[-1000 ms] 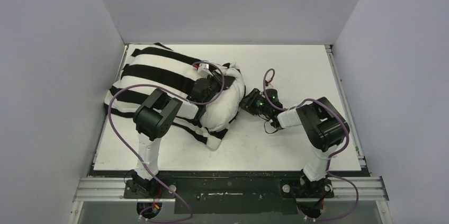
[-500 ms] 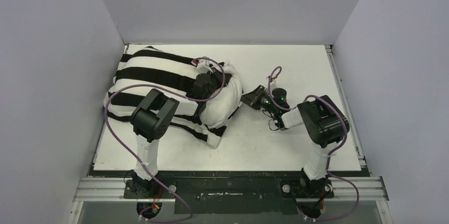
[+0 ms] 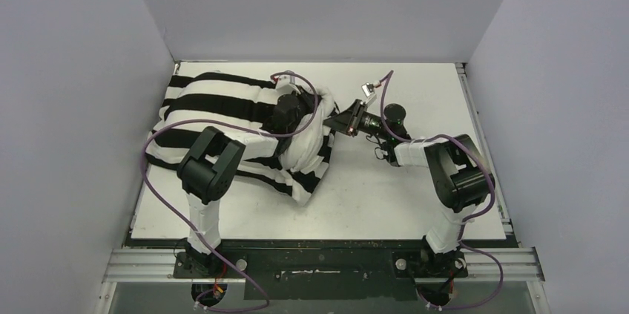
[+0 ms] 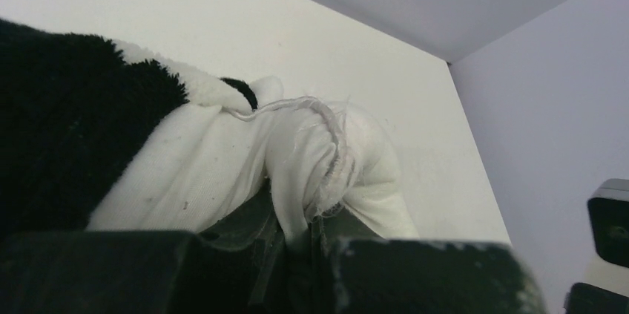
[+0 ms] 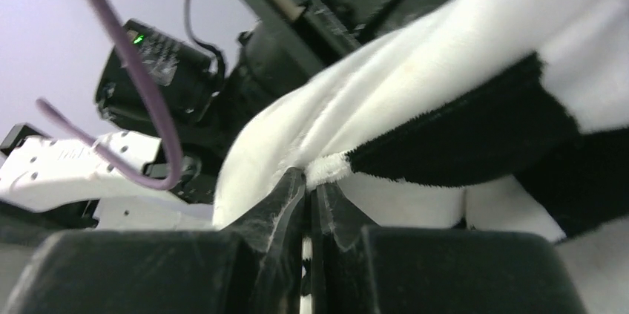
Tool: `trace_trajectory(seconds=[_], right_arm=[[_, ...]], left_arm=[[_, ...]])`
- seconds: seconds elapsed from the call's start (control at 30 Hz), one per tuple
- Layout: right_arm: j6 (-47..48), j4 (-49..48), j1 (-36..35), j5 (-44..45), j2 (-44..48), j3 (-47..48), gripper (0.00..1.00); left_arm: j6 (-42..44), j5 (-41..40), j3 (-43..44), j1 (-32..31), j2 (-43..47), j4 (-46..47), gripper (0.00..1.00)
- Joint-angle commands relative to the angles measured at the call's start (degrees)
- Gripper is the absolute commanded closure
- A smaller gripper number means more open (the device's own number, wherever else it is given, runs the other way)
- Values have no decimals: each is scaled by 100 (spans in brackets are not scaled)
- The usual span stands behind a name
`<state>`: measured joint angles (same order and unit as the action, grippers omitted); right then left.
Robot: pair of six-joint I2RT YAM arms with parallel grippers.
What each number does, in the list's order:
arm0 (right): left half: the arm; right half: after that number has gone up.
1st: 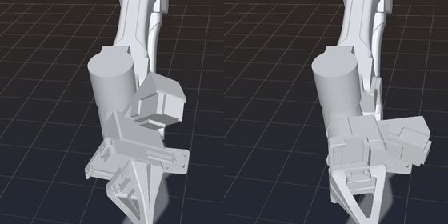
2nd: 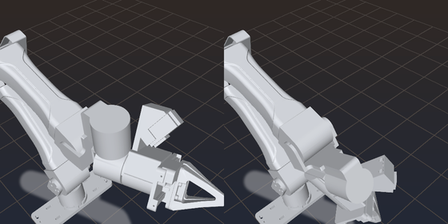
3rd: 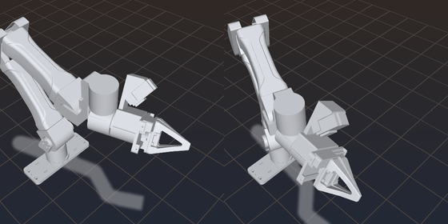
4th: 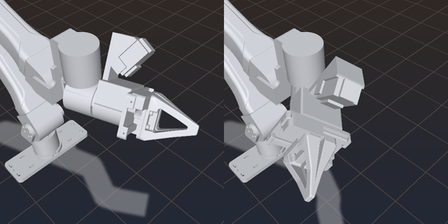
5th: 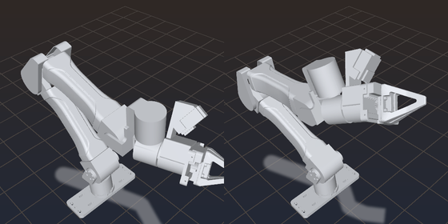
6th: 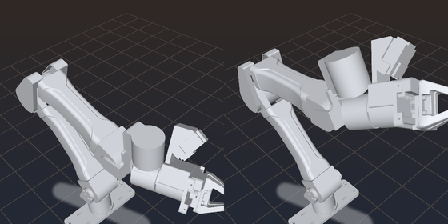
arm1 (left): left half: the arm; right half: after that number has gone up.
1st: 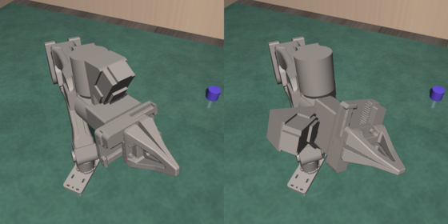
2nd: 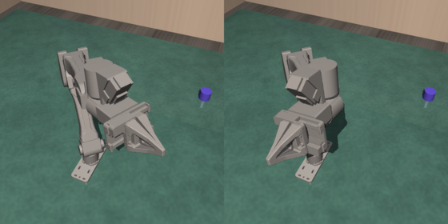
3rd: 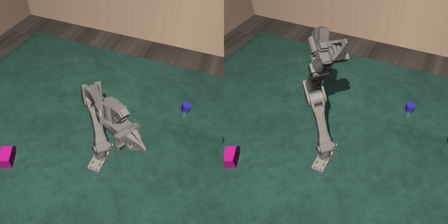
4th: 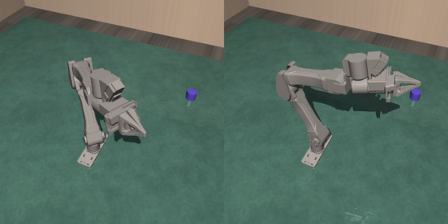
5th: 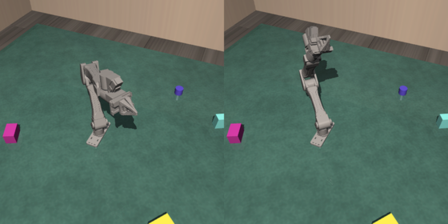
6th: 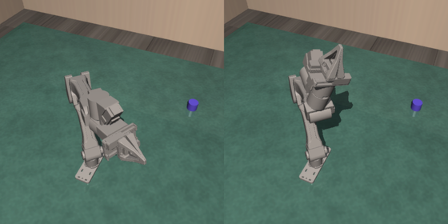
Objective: Put the pillow into the pillowcase
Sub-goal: Stuff the pillow into the pillowcase.
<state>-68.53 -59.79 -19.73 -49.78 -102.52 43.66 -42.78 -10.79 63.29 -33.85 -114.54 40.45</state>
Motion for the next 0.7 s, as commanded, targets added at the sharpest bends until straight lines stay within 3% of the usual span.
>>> trace_trajectory(seconds=[0.0, 0.17, 0.23, 0.33, 0.4, 0.5, 0.57, 0.63, 0.67], right_arm=[[-815, -4173, -925, -2612, 1293, 1459, 100], [-1160, -4162, -1266, -2896, 1506, 1664, 100], [-1587, -3952, -1095, -2239, 1488, 1731, 100], [-2665, -4207, -603, -495, 1557, 1215, 100], [-2247, -3816, -527, -40, 1816, 936, 100], [-178, -718, -505, 88, 2608, 468, 100], [1334, 2129, -483, 812, 3330, 269, 96], [2220, 3749, -468, 1685, 3780, 152, 88], [2420, 4081, -410, 1932, 3988, 3, 85]], left_arm=[[150, -847, -202, -81, -947, -1949, 100], [25, -1069, -39, -105, -1081, -1965, 100], [-18, -1166, -50, -105, -1104, -1926, 100], [-149, -1232, -168, -100, -1079, -1795, 100], [-309, -1177, -367, -83, -970, -1497, 100], [-372, -841, -405, -61, -825, -1359, 100], [-354, -484, -397, -52, -665, -1331, 97], [-286, -27, -440, -19, -428, -1185, 88], [-238, 173, -449, -17, -245, -1123, 83]])
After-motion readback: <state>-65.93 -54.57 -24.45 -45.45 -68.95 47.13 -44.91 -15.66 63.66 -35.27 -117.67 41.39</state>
